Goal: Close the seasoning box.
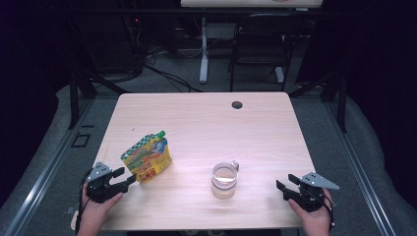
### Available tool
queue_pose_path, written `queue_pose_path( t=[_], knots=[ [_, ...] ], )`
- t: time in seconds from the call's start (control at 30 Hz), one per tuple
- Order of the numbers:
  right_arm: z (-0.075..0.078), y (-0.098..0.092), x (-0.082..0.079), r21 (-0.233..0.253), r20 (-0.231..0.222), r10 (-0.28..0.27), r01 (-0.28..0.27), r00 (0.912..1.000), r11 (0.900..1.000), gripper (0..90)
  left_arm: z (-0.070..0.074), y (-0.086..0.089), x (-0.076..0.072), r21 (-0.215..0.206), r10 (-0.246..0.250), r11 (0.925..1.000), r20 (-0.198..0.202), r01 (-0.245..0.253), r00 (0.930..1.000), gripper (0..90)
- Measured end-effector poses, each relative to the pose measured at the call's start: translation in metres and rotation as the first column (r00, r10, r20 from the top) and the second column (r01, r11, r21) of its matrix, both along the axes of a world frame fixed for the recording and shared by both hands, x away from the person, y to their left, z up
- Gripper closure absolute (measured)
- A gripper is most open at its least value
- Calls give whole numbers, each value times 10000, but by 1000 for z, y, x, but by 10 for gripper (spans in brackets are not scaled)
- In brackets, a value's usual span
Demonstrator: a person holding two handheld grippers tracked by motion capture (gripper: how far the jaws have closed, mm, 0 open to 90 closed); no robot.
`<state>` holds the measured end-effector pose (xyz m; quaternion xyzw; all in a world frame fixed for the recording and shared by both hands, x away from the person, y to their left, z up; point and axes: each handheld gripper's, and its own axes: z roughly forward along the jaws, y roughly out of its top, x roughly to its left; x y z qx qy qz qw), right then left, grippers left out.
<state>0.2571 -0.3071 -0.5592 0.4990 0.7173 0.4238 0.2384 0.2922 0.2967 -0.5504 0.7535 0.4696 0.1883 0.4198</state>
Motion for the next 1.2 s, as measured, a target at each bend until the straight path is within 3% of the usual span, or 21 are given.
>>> queue_pose_path(
  t=[0.23, 0.63, 0.77, 0.93, 1.2],
  knots=[
    [-3, -1, 1, 39, -239, -72, 72, 9997, 10000, 435, 0, 3, 1, -42, 17, 10000, 5, -17, 10000, 416],
    [-3, 10, 1, -642, -197, 483, -495, 9986, 9967, 442, 0, 5, 3, -52, 27, 10000, -149, -28, 9999, 416],
    [-3, 9, 0, -672, -186, 584, -595, 9981, 9960, 448, 0, 5, 3, -79, 50, 10000, -128, -51, 9999, 416],
    [-4, 7, -1, -953, -150, 493, -505, 9987, 9942, 453, 0, 4, 3, -39, 138, 9999, -158, -139, 9998, 416],
    [-4, 7, -2, -910, -126, 323, -334, 9994, 9953, 434, -1, 4, 4, -29, 183, 9998, -253, -184, 9995, 416]
  ],
)
